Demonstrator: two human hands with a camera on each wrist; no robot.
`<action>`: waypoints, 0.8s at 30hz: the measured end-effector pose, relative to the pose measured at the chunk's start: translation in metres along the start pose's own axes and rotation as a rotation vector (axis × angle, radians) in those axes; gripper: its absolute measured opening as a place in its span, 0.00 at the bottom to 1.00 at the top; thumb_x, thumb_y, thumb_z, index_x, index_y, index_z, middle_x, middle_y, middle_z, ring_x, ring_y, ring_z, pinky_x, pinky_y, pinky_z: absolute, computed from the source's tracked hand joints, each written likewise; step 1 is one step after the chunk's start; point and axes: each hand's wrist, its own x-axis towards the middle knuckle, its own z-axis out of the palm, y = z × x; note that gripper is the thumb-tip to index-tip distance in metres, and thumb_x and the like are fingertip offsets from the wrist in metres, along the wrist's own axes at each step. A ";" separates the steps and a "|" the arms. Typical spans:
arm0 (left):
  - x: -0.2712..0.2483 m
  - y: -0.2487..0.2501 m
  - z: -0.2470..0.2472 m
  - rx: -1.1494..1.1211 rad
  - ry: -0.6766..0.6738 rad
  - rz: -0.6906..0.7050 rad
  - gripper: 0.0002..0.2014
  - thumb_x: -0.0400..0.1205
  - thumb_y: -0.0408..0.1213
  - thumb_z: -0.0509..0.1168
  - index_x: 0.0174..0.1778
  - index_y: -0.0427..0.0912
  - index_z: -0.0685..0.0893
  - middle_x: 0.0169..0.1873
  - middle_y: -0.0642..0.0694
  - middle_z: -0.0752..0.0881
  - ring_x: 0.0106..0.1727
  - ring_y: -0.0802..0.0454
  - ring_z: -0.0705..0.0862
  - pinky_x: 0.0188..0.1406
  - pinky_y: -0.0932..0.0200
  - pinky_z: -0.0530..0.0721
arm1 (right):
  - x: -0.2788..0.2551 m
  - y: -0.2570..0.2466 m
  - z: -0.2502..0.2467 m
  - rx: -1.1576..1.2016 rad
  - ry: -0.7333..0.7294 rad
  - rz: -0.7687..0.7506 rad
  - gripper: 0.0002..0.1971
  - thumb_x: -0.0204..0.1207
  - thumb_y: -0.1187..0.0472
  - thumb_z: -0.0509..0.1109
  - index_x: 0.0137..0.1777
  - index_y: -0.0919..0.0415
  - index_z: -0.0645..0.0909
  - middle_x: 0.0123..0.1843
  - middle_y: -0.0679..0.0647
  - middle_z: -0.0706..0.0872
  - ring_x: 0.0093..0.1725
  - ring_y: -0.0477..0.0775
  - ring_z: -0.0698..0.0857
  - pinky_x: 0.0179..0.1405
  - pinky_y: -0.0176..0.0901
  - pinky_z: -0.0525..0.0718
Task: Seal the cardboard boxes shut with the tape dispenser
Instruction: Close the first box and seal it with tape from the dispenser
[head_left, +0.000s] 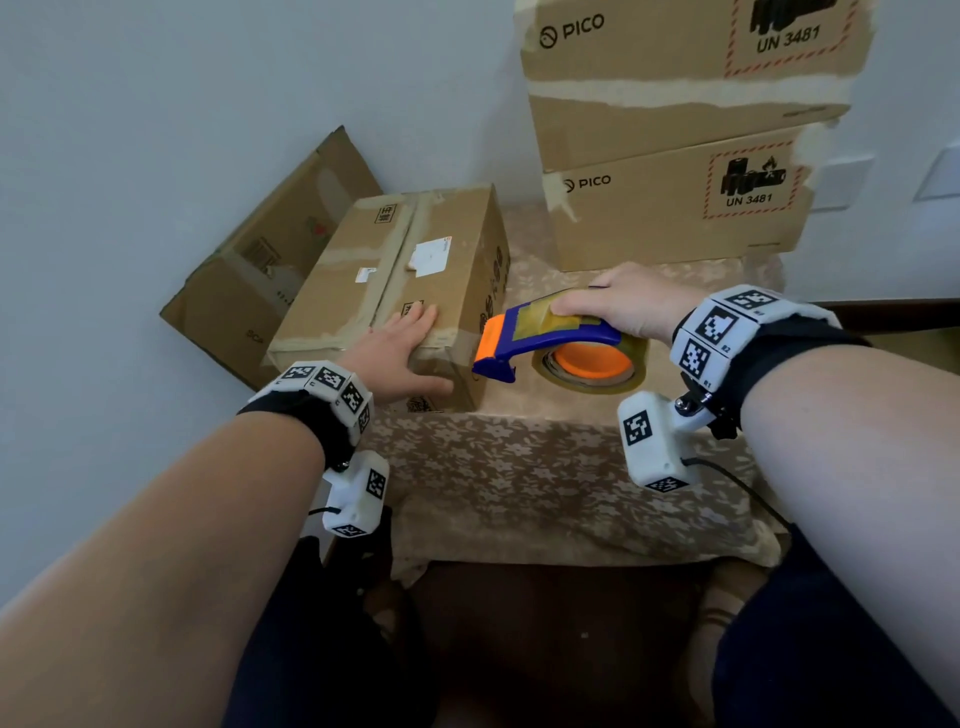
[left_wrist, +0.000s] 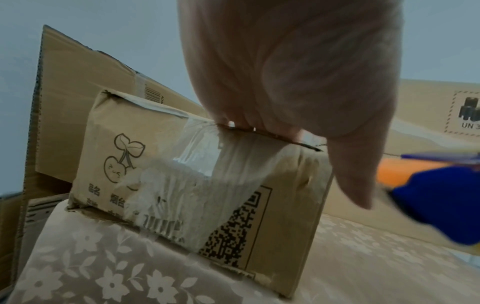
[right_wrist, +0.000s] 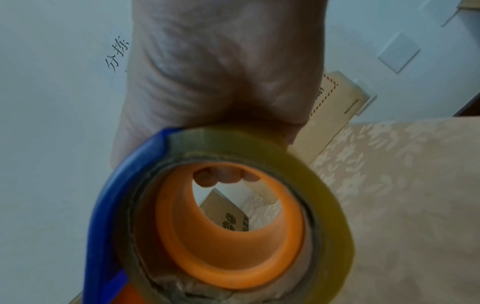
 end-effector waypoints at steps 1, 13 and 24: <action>-0.001 0.002 -0.003 -0.017 -0.019 -0.011 0.52 0.74 0.67 0.62 0.84 0.49 0.38 0.84 0.48 0.40 0.84 0.49 0.46 0.82 0.43 0.53 | 0.002 -0.001 0.003 -0.017 -0.006 0.005 0.23 0.72 0.39 0.70 0.27 0.57 0.74 0.26 0.54 0.76 0.28 0.53 0.73 0.33 0.43 0.70; 0.015 0.029 -0.021 -0.013 -0.148 -0.141 0.26 0.91 0.44 0.40 0.83 0.35 0.51 0.83 0.40 0.38 0.83 0.40 0.38 0.81 0.44 0.43 | 0.012 -0.021 0.013 -0.133 -0.082 0.041 0.27 0.73 0.36 0.67 0.26 0.58 0.69 0.25 0.53 0.71 0.27 0.53 0.68 0.30 0.44 0.67; 0.027 0.026 -0.021 -0.061 -0.199 -0.211 0.34 0.86 0.57 0.37 0.84 0.44 0.38 0.83 0.41 0.37 0.83 0.40 0.36 0.82 0.41 0.43 | 0.015 -0.021 0.002 -0.050 -0.118 0.088 0.22 0.71 0.39 0.71 0.25 0.54 0.77 0.36 0.58 0.75 0.40 0.57 0.74 0.44 0.46 0.71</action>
